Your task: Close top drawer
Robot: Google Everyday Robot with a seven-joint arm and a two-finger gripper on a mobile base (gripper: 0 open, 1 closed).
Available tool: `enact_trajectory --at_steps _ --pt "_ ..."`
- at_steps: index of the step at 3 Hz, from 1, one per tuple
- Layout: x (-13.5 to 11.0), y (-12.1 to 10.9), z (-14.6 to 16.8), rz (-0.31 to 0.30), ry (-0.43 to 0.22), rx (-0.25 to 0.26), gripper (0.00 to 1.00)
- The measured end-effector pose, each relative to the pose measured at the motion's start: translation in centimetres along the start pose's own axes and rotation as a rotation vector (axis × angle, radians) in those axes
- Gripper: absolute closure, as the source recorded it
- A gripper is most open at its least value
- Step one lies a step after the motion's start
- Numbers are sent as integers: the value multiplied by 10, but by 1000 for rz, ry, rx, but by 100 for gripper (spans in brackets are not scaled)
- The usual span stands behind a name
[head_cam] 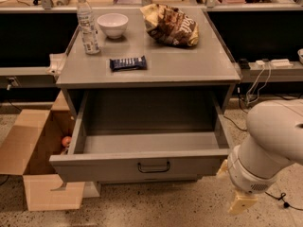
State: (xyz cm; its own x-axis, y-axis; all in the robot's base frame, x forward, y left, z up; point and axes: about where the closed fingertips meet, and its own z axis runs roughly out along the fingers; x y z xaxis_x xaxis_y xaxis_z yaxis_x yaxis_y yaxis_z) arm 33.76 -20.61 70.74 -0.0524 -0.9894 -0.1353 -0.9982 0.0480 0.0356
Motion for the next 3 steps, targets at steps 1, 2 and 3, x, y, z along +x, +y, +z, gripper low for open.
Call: enact_trajectory --at_steps 1,2,3 --pt "0 0 0 0 0 0 60" --pt "0 0 0 0 0 0 84" --pt "0 -15 17 -21 -9 24 100"
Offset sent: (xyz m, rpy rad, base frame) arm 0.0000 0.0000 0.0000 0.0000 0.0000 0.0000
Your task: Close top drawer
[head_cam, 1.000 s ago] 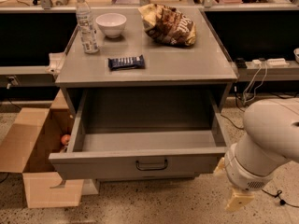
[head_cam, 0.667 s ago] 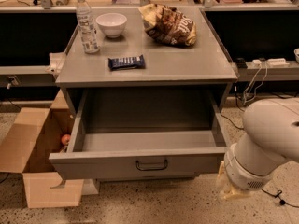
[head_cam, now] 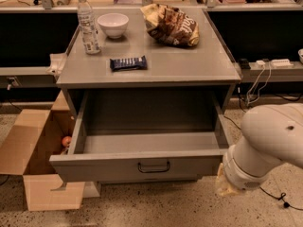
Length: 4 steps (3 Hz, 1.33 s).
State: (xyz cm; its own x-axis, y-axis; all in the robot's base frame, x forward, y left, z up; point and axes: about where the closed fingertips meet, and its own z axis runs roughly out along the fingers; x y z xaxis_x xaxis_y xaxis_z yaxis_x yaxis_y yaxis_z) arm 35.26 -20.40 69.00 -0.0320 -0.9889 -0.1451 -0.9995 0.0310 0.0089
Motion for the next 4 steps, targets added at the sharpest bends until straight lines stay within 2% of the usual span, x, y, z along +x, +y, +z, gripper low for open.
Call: enact_trajectory --at_steps 2,3,4 --pt "-19 -72 57 -71 -57 99 100" --pt "-21 -75 59 -74 -60 105 100" --pt "-21 -75 59 -74 -60 105 85"
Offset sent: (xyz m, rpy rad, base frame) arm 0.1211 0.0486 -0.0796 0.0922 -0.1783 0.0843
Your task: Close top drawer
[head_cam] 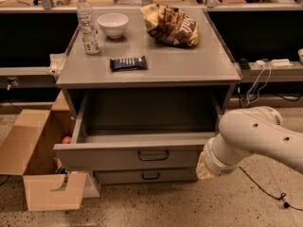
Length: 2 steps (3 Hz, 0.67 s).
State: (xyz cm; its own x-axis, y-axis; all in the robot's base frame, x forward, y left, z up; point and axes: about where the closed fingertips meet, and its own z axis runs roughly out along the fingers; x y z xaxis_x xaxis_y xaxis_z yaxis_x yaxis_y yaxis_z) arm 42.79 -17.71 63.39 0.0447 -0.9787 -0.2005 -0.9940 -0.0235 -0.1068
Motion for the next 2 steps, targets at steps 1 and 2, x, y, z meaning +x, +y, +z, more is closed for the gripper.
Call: enact_trajectory --at_steps 1,2 --pt "0 0 0 0 0 0 62" --pt "0 0 0 0 0 0 37"
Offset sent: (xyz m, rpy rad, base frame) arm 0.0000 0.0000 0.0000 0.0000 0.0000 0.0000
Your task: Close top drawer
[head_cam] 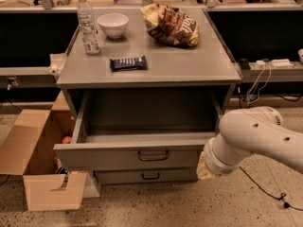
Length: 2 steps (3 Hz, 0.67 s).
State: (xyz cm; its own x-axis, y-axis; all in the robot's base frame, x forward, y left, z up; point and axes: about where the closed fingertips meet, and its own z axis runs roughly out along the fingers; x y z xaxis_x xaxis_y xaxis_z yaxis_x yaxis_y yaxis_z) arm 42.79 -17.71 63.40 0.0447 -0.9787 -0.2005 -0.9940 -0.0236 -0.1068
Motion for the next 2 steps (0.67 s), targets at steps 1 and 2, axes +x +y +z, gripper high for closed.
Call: enact_trajectory --at_steps 1,2 --pt "0 0 0 0 0 0 15" --pt "0 0 0 0 0 0 0"
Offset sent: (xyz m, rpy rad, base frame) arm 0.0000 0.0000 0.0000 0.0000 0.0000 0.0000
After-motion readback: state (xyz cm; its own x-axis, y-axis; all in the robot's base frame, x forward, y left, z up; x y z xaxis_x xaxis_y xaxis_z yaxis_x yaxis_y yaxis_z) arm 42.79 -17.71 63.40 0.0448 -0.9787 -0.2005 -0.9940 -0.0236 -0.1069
